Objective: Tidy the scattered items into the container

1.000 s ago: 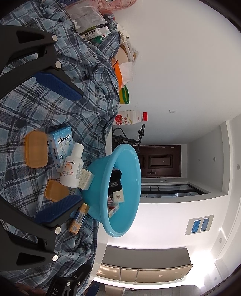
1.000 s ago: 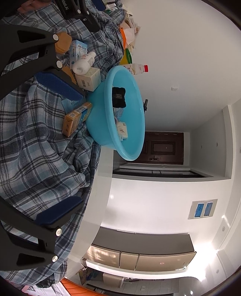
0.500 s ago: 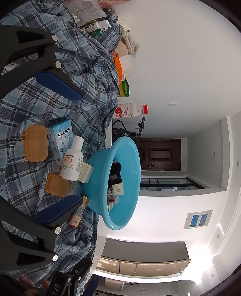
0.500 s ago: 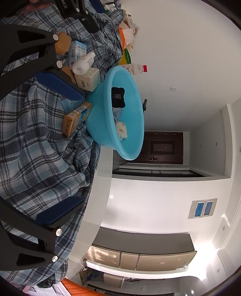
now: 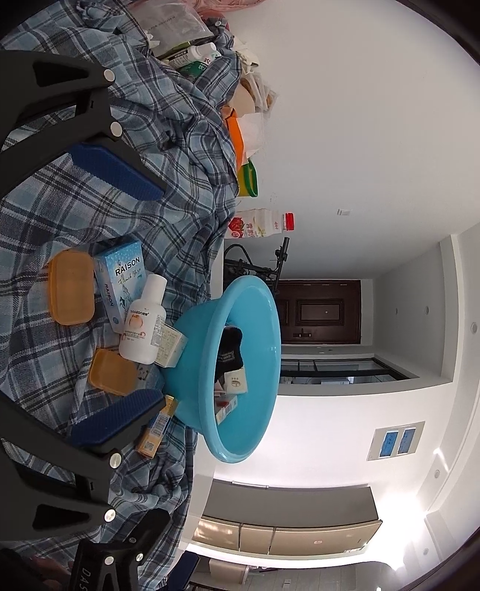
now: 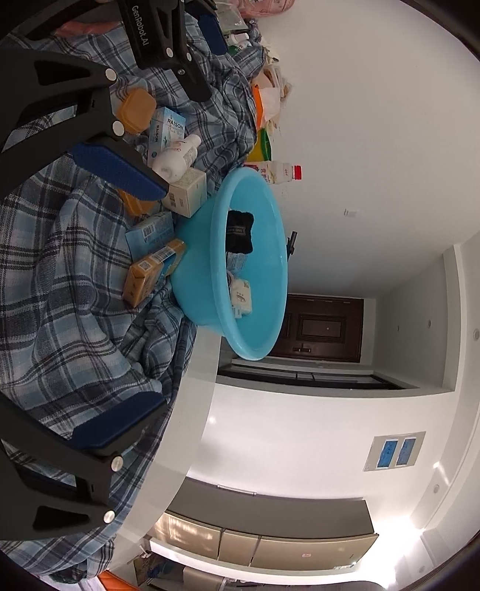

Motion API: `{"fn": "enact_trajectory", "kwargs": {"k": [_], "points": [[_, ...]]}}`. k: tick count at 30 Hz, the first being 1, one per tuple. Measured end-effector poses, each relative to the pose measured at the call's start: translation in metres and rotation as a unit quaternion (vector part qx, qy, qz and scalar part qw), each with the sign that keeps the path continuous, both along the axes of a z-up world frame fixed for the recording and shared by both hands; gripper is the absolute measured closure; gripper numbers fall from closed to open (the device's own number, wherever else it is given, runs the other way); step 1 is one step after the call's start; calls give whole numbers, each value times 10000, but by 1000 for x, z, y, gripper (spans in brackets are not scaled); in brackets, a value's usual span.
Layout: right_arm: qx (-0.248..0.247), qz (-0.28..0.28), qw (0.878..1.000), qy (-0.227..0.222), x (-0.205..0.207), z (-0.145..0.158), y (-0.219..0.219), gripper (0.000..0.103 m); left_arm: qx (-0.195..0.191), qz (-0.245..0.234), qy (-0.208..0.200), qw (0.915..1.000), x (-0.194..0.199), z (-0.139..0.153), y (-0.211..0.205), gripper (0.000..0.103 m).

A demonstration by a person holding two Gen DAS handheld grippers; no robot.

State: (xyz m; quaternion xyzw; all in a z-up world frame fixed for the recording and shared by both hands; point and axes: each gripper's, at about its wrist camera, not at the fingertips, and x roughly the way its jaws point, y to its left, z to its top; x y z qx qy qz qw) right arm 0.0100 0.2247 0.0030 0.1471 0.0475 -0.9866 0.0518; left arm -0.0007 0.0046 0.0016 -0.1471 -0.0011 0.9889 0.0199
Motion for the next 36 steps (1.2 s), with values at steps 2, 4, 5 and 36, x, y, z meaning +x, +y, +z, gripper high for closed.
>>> {"fn": "enact_trajectory", "kwargs": {"k": [2,4,5,36], "points": [[-105,-91,9999,-30,0,0,6,0,-23,51,-5,10000,0,0,1,0],[-235,-51,9996,-131,-2,-1,12,0,-54,108,-74,9999,-1,-1,1,0],[-238,-97,9994,-229,-4,-1,14,0,-105,210,-115,9997,-1,-1,2,0],[-383,-100,9992,-5,0,2,24,0,132,-168,-676,9975,-9,-7,7,0]]}}
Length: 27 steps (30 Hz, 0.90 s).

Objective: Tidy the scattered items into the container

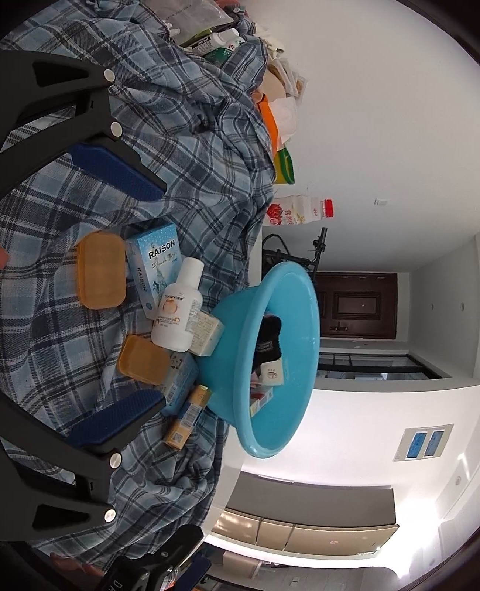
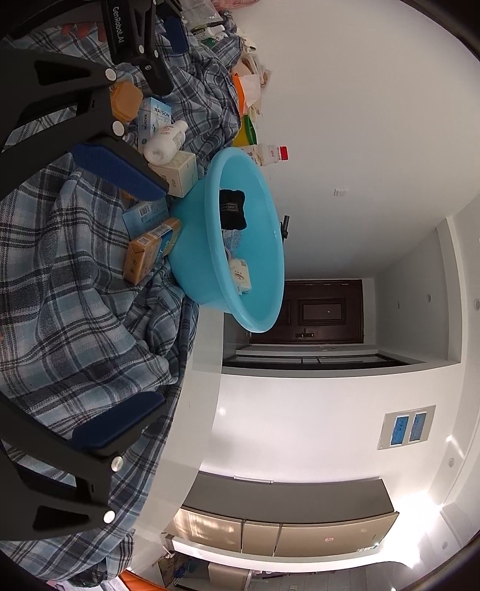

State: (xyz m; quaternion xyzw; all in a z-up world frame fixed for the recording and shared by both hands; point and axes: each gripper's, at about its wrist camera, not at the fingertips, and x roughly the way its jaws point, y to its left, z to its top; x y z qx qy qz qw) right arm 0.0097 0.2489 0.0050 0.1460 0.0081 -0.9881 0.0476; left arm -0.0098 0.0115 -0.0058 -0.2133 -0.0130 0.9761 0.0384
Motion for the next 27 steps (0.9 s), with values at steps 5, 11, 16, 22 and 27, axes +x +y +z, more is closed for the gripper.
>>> {"fn": "enact_trajectory", "kwargs": {"k": [5,11,16,22,27], "points": [[-2,-9,10000,3,1,0,1,0,178,-67,357,9992,6,4,-7,0],[107,-282,9995,-88,-2,-1,0,0,-14,-339,265,9991,3,4,5,0],[78,-253,9996,-105,-2,-1,2,0,17,259,293,9992,5,2,-3,0],[3,-249,9994,-221,-6,-3,4,0,29,127,217,9997,2,1,-4,0],[33,-440,9989,-144,-3,-2,4,0,-131,-67,497,9987,12,5,6,0]]}}
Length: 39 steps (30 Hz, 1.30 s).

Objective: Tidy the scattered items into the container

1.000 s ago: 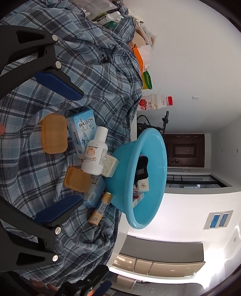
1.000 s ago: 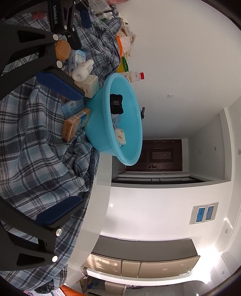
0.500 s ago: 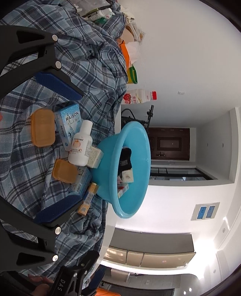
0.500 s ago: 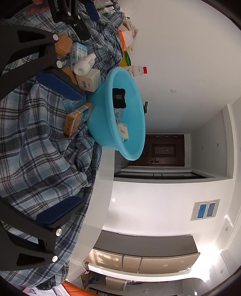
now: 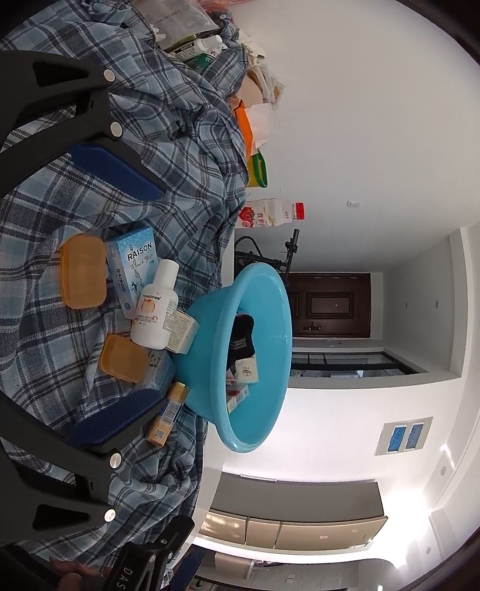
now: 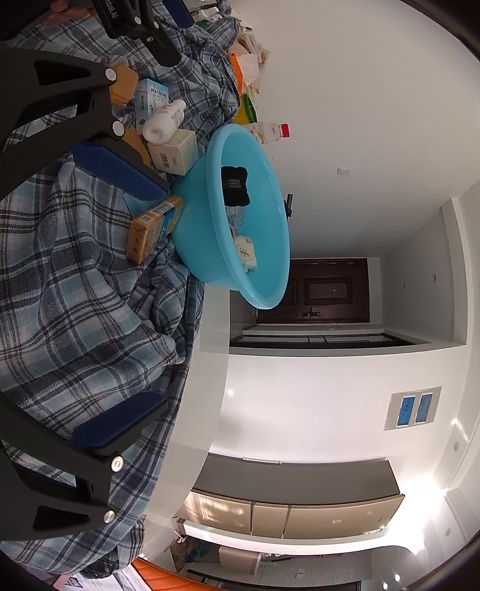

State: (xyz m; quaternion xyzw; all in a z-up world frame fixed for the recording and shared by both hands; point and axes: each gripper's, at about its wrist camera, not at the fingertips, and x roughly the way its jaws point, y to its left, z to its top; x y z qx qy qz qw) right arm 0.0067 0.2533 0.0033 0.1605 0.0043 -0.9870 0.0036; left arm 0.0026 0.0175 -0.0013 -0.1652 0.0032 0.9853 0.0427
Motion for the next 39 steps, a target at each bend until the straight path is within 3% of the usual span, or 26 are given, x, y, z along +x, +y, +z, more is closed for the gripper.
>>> {"fn": "enact_trajectory", "kwargs": {"k": [7,11,17,21,24,28,31,34,39], "points": [[-154,118,9998,28,0,0,4,0,135,-60,41,9999,1,2,-4,0],[-320,368,9977,-471,-12,6,5,0,464,-252,-326,9981,-6,7,-6,0],[-552,662,9953,-435,-19,57,2,0,172,-112,-149,9997,-13,57,-5,0],[-280,-286,9991,-134,-22,100,-5,0,214,-174,-236,9993,-32,97,-7,0],[-228,-58,9997,79,-30,130,-9,0,402,-369,-140,9984,-42,126,-7,0],[-319,195,9991,182,-46,159,-14,0,352,-358,-4,9987,-59,159,0,0],[-355,541,9977,223,-59,174,-19,0,351,-404,89,9985,-68,175,4,0],[-411,871,9953,-94,-76,177,-23,0,432,-462,54,9980,-77,184,6,0],[77,891,9955,-316,-87,172,-34,0,250,-460,148,9985,-80,190,15,0]]}}
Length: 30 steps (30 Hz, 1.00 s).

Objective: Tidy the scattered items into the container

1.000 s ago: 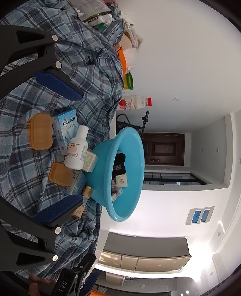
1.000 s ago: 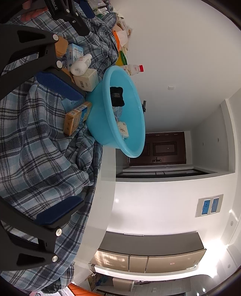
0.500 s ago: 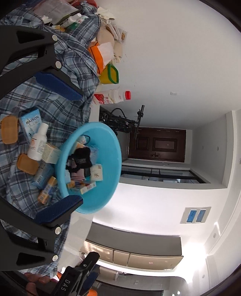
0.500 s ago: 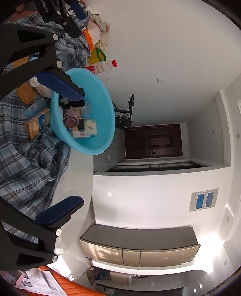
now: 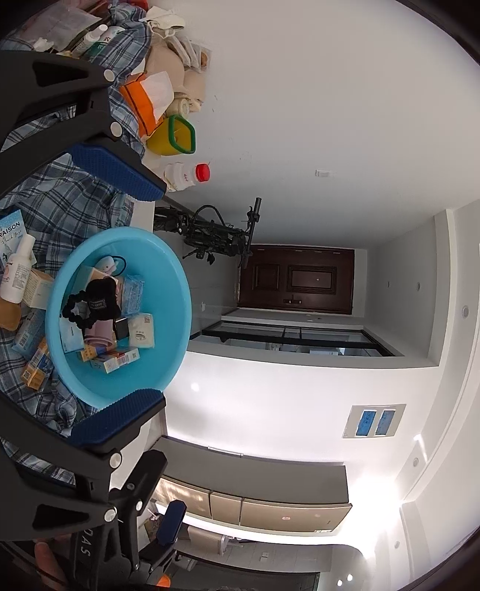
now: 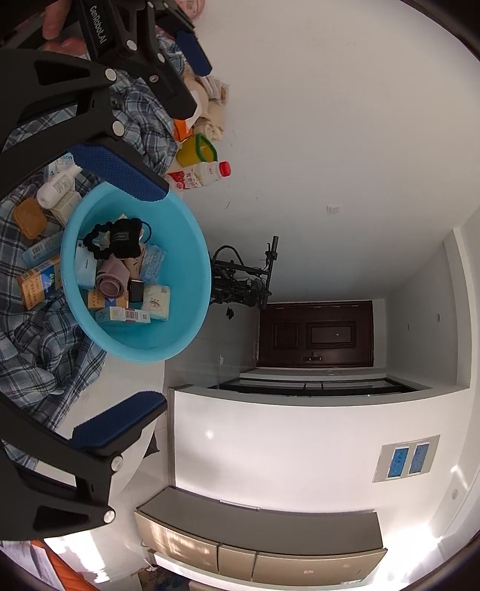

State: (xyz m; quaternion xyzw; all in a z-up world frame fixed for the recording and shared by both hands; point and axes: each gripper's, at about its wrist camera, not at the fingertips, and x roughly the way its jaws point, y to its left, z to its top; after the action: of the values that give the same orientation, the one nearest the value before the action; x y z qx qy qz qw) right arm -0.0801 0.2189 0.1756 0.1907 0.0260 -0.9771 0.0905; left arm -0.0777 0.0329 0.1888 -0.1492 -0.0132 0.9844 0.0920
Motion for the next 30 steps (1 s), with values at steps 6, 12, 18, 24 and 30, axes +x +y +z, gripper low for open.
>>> {"fn": "enact_trajectory", "kwargs": {"k": [6,12,18,24,30], "points": [[188,-118,9997,-81,-2,-3,-1,0,-187,-54,-136,9997,-8,-2,7,0],[337,-206,9991,-145,-4,-5,0,0,-456,123,-222,9986,-9,-12,8,0],[591,-223,9979,-124,-2,-8,-5,0,-326,77,-441,9985,-10,-23,-3,0],[391,-48,9988,-302,0,-15,-3,0,106,537,-396,9977,-3,-30,-25,0],[524,-64,9978,-396,-1,-29,-5,0,-128,342,-430,9984,-1,-36,-31,0]]}}
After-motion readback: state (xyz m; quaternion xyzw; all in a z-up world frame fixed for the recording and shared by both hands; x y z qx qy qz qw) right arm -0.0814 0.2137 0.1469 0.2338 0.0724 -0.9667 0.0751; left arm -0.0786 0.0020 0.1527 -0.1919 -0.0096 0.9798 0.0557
